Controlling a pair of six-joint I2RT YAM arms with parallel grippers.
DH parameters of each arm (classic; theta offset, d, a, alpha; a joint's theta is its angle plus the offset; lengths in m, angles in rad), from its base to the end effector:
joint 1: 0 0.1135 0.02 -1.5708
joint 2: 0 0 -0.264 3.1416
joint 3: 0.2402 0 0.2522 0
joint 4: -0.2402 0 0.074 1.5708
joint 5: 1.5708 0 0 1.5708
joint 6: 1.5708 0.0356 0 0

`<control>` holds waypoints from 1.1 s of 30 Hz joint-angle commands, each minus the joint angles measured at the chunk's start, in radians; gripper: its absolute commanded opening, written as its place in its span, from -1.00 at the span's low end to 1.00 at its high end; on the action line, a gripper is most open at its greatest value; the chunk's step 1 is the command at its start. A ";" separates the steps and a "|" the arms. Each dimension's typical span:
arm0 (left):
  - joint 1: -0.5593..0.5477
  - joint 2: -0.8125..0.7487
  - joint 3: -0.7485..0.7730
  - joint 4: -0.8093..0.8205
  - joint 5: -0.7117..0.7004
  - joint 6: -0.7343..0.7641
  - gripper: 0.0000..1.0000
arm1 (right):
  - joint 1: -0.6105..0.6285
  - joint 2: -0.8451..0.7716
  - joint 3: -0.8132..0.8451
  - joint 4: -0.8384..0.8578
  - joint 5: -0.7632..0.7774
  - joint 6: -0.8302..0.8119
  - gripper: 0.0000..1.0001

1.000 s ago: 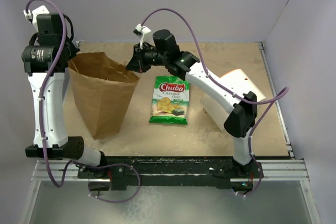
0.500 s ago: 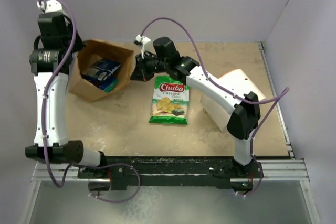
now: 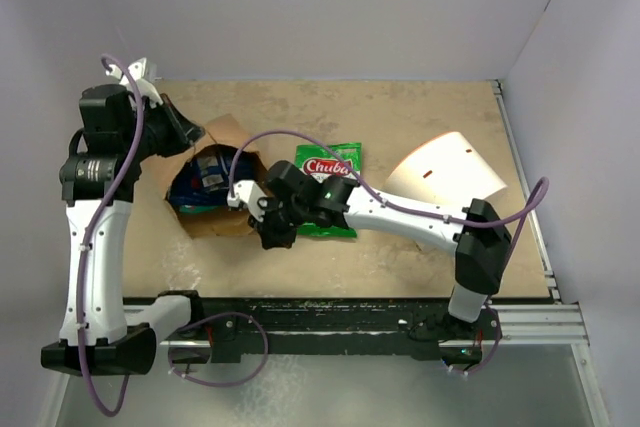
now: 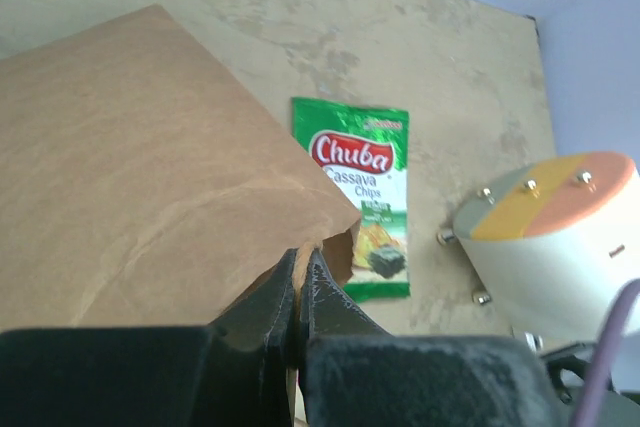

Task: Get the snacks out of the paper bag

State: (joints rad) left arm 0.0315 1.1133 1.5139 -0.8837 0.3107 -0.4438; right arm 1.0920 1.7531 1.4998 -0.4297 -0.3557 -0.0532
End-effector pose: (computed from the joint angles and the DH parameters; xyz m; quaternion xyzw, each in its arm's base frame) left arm 0.2013 -0.0045 0.4510 -0.1212 0.8405 -0.2342 0.4733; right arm 0.1748 0.3637 0.3021 -0.5454 0.7059 0.3485 0.2876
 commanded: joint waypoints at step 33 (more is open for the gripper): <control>0.001 -0.097 -0.024 -0.142 0.203 -0.185 -1.00 | 0.037 -0.182 -0.337 0.710 0.100 -0.578 0.35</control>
State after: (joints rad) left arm 0.0315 0.9977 1.4033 -1.0061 0.4961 -0.5888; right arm 1.1202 1.5009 1.0832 0.1551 -0.2291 -0.4271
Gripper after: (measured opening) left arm 0.009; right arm 0.682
